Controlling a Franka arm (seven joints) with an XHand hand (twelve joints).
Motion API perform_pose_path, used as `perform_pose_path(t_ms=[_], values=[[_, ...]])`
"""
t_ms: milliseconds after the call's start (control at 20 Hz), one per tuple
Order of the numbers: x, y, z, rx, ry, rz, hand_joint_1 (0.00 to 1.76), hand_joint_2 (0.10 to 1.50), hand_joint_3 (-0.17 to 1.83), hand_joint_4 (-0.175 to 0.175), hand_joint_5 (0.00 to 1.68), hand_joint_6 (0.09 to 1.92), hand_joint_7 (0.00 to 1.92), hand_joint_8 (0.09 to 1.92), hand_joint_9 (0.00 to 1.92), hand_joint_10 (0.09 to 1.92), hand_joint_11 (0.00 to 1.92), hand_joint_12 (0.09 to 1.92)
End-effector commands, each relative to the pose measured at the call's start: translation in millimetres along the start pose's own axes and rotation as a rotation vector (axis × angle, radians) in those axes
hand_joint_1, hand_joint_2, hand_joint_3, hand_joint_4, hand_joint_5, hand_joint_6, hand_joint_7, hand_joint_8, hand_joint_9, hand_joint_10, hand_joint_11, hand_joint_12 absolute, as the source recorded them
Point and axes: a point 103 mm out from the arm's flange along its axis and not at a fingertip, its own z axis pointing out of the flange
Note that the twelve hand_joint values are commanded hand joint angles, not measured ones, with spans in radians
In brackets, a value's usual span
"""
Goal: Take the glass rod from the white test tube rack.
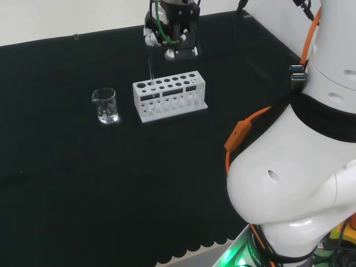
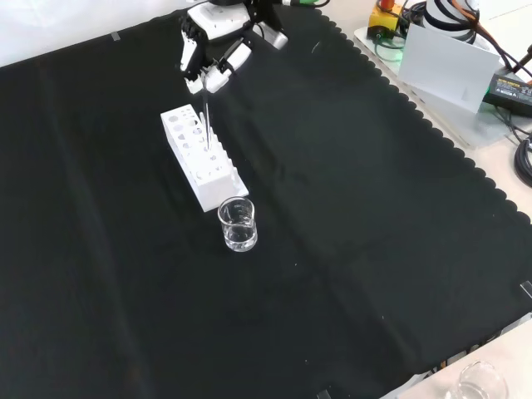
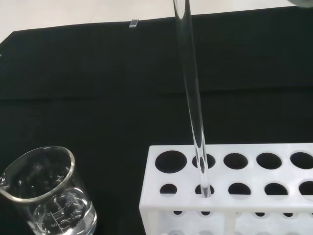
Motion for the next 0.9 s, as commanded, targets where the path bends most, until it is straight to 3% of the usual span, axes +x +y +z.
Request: perform_pose_path(t_ms=[50,600,900], values=[[3,-24,-38,0.008,-0.035,0.005,1.28,1.12,-0.17,-0.085,1.06,0.83,1.25,0.74,1.61,0.71,1.62,0.67],[15,-46,-83,-0.007,-0.019,0.001,1.28,1.11,-0.17,-0.087,1.08,0.80,1.28,0.70,1.63,0.70,1.63,0.68],[29,-56,-106,-0.042,-0.012,-0.025,1.28,1.11,-0.17,-0.086,1.09,0.79,1.28,0.69,1.63,0.69,1.63,0.68]])
